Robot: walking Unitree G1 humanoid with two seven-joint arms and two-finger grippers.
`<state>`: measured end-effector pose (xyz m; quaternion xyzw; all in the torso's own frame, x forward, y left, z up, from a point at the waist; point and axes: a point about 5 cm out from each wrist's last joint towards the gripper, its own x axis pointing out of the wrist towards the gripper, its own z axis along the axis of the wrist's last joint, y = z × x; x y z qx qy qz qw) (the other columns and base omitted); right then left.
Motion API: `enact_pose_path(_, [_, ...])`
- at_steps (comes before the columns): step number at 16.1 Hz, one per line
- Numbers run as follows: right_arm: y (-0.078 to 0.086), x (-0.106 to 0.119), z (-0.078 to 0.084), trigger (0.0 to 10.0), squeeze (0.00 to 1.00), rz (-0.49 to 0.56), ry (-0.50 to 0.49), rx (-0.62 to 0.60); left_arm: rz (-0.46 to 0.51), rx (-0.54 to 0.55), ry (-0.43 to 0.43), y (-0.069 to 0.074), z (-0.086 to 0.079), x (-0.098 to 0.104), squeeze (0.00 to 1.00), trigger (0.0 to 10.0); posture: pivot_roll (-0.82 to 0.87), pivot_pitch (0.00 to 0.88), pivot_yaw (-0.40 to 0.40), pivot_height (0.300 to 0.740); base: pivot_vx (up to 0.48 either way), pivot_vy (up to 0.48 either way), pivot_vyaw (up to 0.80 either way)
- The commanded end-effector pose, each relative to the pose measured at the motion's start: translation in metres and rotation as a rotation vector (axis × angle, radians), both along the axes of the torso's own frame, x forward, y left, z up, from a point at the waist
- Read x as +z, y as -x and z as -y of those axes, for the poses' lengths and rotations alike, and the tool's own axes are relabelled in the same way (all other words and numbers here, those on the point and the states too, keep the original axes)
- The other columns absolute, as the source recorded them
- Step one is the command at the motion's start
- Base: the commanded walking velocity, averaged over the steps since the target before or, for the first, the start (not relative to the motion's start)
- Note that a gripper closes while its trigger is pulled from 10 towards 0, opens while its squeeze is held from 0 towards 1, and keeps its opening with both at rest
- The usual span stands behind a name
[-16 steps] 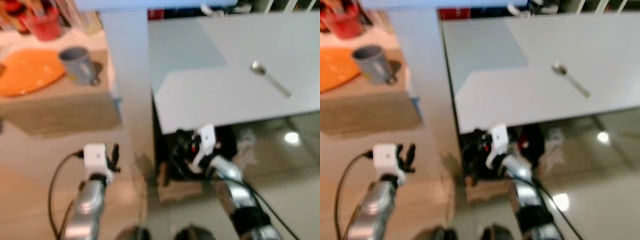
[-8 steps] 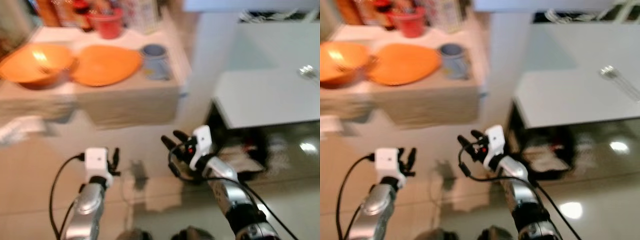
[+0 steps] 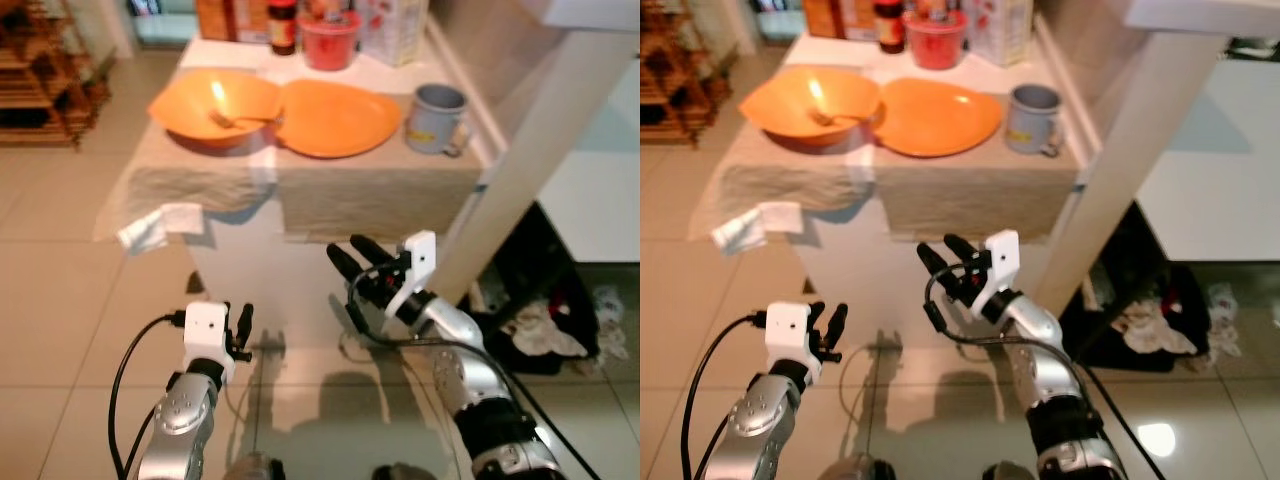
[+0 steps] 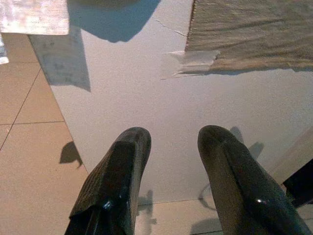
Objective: Setting the table
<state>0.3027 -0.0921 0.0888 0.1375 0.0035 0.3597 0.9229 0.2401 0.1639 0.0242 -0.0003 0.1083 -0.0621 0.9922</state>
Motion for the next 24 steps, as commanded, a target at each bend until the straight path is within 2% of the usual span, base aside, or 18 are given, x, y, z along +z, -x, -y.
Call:
enact_pose_path(1, [-0.001, 0.007, 0.006, 10.0, 0.00, 0.024, 0.004, -0.001, 0.005, -0.022, 0.030, -0.001, 0.009, 0.002, 0.00, 10.0, -0.03, 0.086, 0.017, 0.740, 0.000, -0.480, 0.00])
enact_pose_path(3, [-0.001, 0.013, 0.004, 10.0, 0.00, 0.063, 0.036, 0.015, 0.016, -0.016, 0.049, -0.003, 0.009, 0.005, 0.00, 10.0, -0.03, 0.087, 0.015, 0.740, 0.000, -0.480, 0.00])
enact_pose_path(7, [-0.006, 0.021, 0.006, 10.0, 0.00, 0.120, 0.092, -0.046, 0.038, 0.014, 0.033, -0.007, 0.008, 0.011, 0.00, 10.0, -0.04, 0.090, 0.011, 0.740, 0.000, 0.000, 0.00])
enact_pose_path(8, [-0.009, 0.026, 0.010, 10.0, 0.00, 0.146, 0.111, -0.085, 0.044, 0.019, 0.036, -0.008, 0.008, 0.012, 0.00, 10.0, -0.03, 0.090, 0.009, 0.740, 0.000, 0.000, 0.00])
enact_pose_path(9, [-0.020, 0.037, 0.022, 10.0, 0.00, 0.176, 0.127, -0.206, 0.052, 0.022, 0.049, -0.009, 0.008, 0.015, 0.00, 10.0, -0.04, 0.093, 0.008, 0.740, 0.000, 0.000, 0.00])
enact_pose_path(10, [-0.023, 0.039, 0.025, 10.0, 0.00, 0.182, 0.136, -0.241, 0.055, 0.023, 0.052, -0.009, 0.008, 0.016, 0.00, 10.0, -0.04, 0.093, 0.008, 0.740, 0.000, 0.000, 0.00])
enact_pose_path(12, [-0.035, 0.053, 0.041, 10.0, 0.00, 0.215, 0.154, -0.395, 0.079, 0.006, 0.062, -0.010, 0.011, 0.021, 0.00, 10.0, -0.03, 0.095, 0.005, 0.740, 0.000, 0.000, 0.00])
enact_pose_path(13, [-0.038, 0.055, 0.043, 10.0, 0.00, 0.188, 0.114, -0.393, 0.105, -0.012, 0.078, -0.010, 0.012, 0.027, 0.00, 10.0, -0.03, 0.097, 0.003, 0.740, 0.000, 0.000, 0.00])
enact_pose_path(14, [-0.035, 0.052, 0.038, 10.0, 0.00, 0.165, 0.091, -0.322, 0.128, -0.023, 0.093, -0.009, 0.013, 0.032, 0.00, 10.0, -0.04, 0.097, 0.003, 0.740, 0.000, 0.000, 0.00])
enact_pose_path(15, [-0.029, 0.046, 0.030, 10.0, 0.00, 0.158, 0.113, -0.241, 0.150, -0.030, 0.095, -0.009, 0.013, 0.037, 0.00, 10.0, -0.04, 0.098, 0.003, 0.740, 0.000, 0.000, 0.00])
enact_pose_path(16, [-0.007, 0.024, 0.019, 10.0, 0.00, 0.101, 0.161, -0.048, 0.187, -0.056, 0.123, -0.005, 0.012, 0.046, 0.00, 10.0, -0.03, 0.106, -0.001, 0.740, 0.000, 0.000, 0.00])
enact_pose_path(17, [0.003, 0.014, 0.015, 10.0, 0.00, 0.069, 0.173, 0.027, 0.197, -0.068, 0.130, -0.003, 0.012, 0.049, 0.00, 10.0, -0.03, 0.106, -0.001, 0.740, 0.000, 0.000, 0.00])
enact_pose_path(18, [0.021, -0.004, 0.019, 10.0, 0.00, 0.007, 0.214, 0.116, 0.184, -0.093, 0.114, 0.006, 0.009, 0.047, 0.00, 10.0, -0.03, 0.110, -0.002, 0.740, 0.000, 0.000, 0.00])
enact_pose_path(20, [0.028, -0.019, 0.030, 10.0, 0.00, -0.047, 0.243, 0.102, 0.127, -0.105, 0.079, 0.019, 0.005, 0.032, 0.00, 10.0, -0.03, 0.114, -0.004, 0.740, 0.000, 0.000, 0.00])
enact_pose_path(21, [0.032, -0.021, 0.036, 10.0, 0.00, -0.070, 0.219, 0.076, 0.090, -0.105, 0.073, 0.030, 0.003, 0.023, 0.00, 10.0, -0.04, 0.114, -0.001, 0.740, 0.277, 0.000, -0.80])
enact_pose_path(22, [0.030, -0.014, 0.033, 10.0, 0.00, -0.033, 0.211, 0.036, 0.128, -0.095, 0.119, 0.030, 0.003, 0.032, 0.00, 10.0, -0.04, 0.117, 0.003, 0.740, 0.480, 0.000, 0.00])
enact_pose_path(24, [0.026, -0.006, 0.026, 10.0, 0.00, -0.009, 0.220, 0.033, 0.173, -0.102, 0.150, 0.026, 0.004, 0.045, 0.00, 10.0, -0.04, 0.113, 0.002, 0.740, 0.480, 0.000, 0.00])
